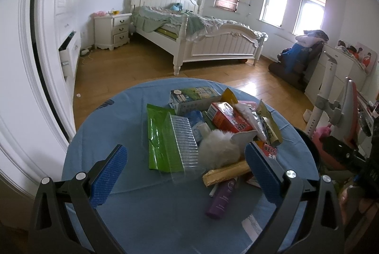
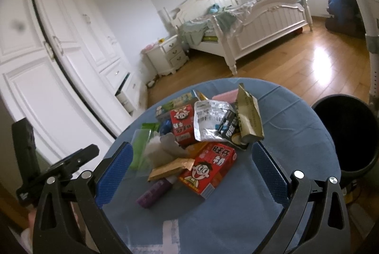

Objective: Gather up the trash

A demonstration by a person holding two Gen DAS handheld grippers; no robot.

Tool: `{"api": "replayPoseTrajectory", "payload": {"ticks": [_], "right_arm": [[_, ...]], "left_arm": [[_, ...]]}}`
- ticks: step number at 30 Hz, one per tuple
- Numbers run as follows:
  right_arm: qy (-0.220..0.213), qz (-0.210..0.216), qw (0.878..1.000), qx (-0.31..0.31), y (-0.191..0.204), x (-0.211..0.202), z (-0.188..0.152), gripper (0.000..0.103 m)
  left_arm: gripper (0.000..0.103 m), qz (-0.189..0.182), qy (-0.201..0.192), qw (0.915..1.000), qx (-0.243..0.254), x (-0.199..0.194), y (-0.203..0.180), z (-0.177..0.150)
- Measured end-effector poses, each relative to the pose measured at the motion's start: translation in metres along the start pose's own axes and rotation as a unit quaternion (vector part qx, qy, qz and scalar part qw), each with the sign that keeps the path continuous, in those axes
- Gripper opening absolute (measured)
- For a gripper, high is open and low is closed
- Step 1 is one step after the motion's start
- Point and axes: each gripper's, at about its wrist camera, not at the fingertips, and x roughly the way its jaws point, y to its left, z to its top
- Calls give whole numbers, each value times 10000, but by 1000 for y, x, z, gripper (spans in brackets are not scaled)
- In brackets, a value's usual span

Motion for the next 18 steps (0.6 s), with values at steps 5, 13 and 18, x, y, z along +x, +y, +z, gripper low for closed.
{"api": "replayPoseTrajectory", "payload": {"ticks": [5, 13, 18], "right_arm": [[88, -37, 9999, -39, 0, 1, -1, 99], [127, -65, 9999, -64, -1, 3, -4, 99], [153, -48, 9999, -55, -2, 4, -4, 99]], "left_arm": [[98, 75, 5, 9999, 94, -1, 0, 0], [98, 122, 100, 9998, 133, 0, 0, -1], [98, 138, 102, 9997, 155, 1, 0, -1]]}}
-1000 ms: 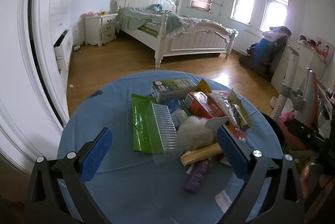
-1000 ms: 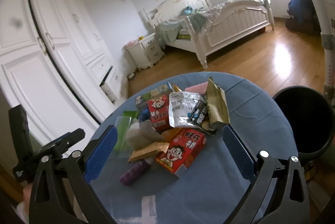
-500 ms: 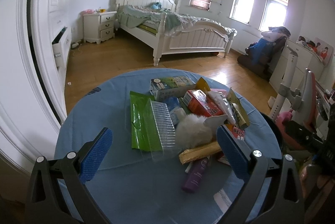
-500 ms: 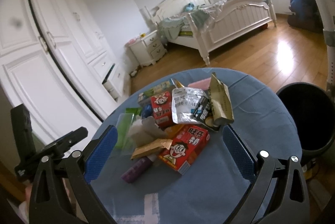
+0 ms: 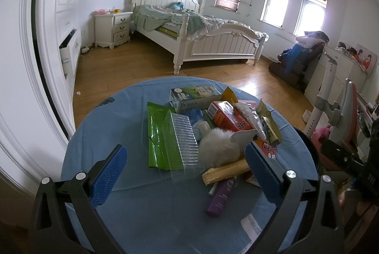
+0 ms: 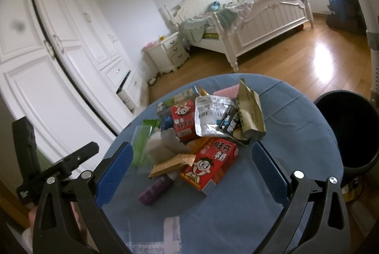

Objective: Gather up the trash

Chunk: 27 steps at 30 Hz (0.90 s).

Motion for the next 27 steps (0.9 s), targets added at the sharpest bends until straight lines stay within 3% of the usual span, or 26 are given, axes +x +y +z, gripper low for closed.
{"api": "replayPoseTrajectory", "payload": {"ticks": [27], "right_arm": [[-2, -35, 10000, -84, 0, 2, -2, 99]], "left_arm": [[98, 76, 83, 9999, 78, 2, 0, 0]]}}
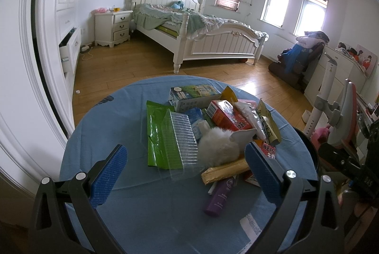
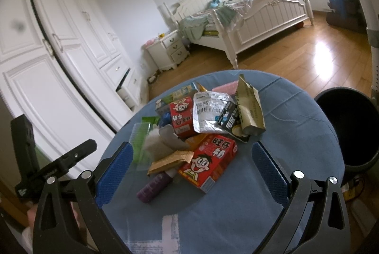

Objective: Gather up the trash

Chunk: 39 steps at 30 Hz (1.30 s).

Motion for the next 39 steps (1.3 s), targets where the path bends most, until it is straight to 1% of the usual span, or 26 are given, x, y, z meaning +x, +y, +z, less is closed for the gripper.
{"api": "replayPoseTrajectory", "payload": {"ticks": [6, 8, 9, 10, 11, 13, 14, 15, 16, 18, 21, 22, 23, 25, 26, 27, 28, 29, 30, 31, 32, 33, 34, 35, 36, 39], "right_arm": [[29, 23, 10000, 54, -3, 3, -4, 99], [36, 23, 10000, 33, -7, 8, -4, 99], [75, 15, 10000, 18, -9, 10, -3, 99], [106, -25, 9999, -32, -12, 11, 0, 99], [128, -64, 9999, -45, -16, 12, 3, 99], [148, -222, 9995, -190, -24, 13, 15, 99], [186, -250, 9993, -227, -27, 16, 23, 99], [275, -262, 9989, -284, -29, 20, 31, 99], [378, -300, 9980, -396, -29, 25, 39, 99], [567, -316, 9951, -747, -21, 41, 57, 99], [808, -262, 9885, -1251, -3, 69, 81, 99], [834, -252, 9850, -1492, 6, 79, 90, 99], [796, -172, 9827, -1662, 15, 88, 98, 99], [931, -67, 9727, -2123, 35, 114, 118, 99], [1055, 68, 9670, -2317, 45, 129, 126, 99], [1145, 182, 9592, -2577, 56, 144, 132, 99], [1350, 268, 9445, -2983, 68, 164, 134, 99], [1500, 248, 9272, -3423, 79, 180, 134, 99], [1602, 123, 9038, -3967, 95, 198, 134, 99], [1767, -8, 8687, -4628, 113, 222, 131, 98], [1919, 13, 8454, -4985, 122, 238, 127, 96], [2125, 41, 8219, -5285, 128, 257, 121, 91], [2305, 54, 8061, -5451, 135, 273, 118, 88], [2438, 67, 7964, -5534, 141, 285, 115, 87], [2676, 54, 7794, -5664, 151, 305, 114, 87], [3289, 166, 7466, -5780, 157, 339, 104, 86]], "left_arm": [[98, -85, 37, 10000, -17, 1, 0, -2], [98, -398, 117, 9989, -222, 5, 8, -4], [98, -677, 239, 9961, -507, 10, 19, -5], [98, -828, 355, 9933, -731, 15, 30, -7], [98, -938, 403, 9906, -908, 19, 39, -9], [98, -983, 467, 9886, -1045, 26, 53, -11], [98, -1082, 599, 9858, -1133, 29, 55, -12], [96, -1261, 802, 9804, -1284, 34, 55, -12], [93, -1374, 1002, 9756, -1388, 40, 55, -10], [84, -1604, 1211, 9689, -1443, 51, 50, -6], [74, -1485, 1585, 9672, -1321, 82, 47, -1], [65, -1475, 1698, 9651, -1343, 92, 46, 1], [60, -1509, 1766, 9629, -1372, 100, 45, 2], [41, -1524, 1892, 9610, -1324, 113, 43, 1], [36, -1511, 1962, 9599, -1316, 117, 43, 0], [23, -1539, 2013, 9584, -1314, 121, 43, -1], [14, -1556, 2051, 9576, -1291, 123, 43, -3], [12, -1593, 1987, 9587, -1270, 123, 42, -3], [7, -1614, 1951, 9592, -1255, 122, 44, -3], [5, -1626, 1882, 9607, -1229, 120, 46, -1], [4, -1701, 1788, 9614, -1216, 117, 49, 1], [3, -1752, 1710, 9622, -1190, 115, 51, 2], [3, -1763, 1649, 9634, -1163, 114, 52, 4], [3, -1797, 1584, 9639, -1158, 112, 53, 5], [3, -1835, 1568, 9635, -1160, 111, 55, 6], [3, -1956, 1490, 9629, -1110, 111, 57, 6]]}}
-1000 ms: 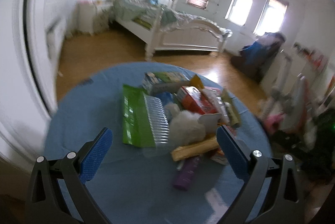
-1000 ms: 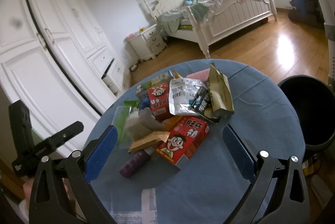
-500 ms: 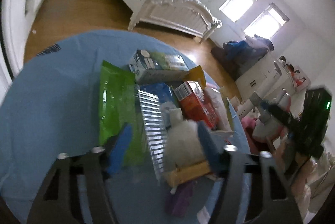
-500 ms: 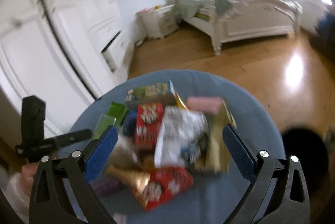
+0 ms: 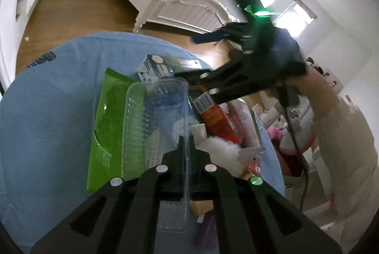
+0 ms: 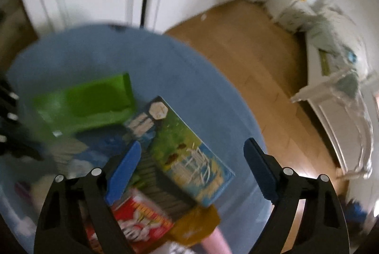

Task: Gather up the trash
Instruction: 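Grasp the clear plastic tray with the left tool while the right grasps a milk carton, then carry the tray and carton to the black bin and release both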

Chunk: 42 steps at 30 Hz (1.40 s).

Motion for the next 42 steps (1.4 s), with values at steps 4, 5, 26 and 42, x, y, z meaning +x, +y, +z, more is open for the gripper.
{"api": "replayPoseTrajectory", "payload": {"ticks": [4, 5, 26, 42], "right_arm": [[577, -19, 9983, -106, 6, 34, 10, 65], [487, 81, 9988, 35, 5, 33, 16, 61], [-3967, -1272, 6870, 5955, 49, -220, -245, 48], [-2966, -306, 5311, 7931, 38, -41, -477, 48]], "left_arm": [[3, -140, -64, 9999, 5, -2, 1, -5], [3, -145, -77, 9999, -8, -3, 1, -6], [3, -1906, 69, 9730, 1297, 45, -220, 18], [3, -1866, 1901, 9497, 1649, 287, -302, 17]]}}
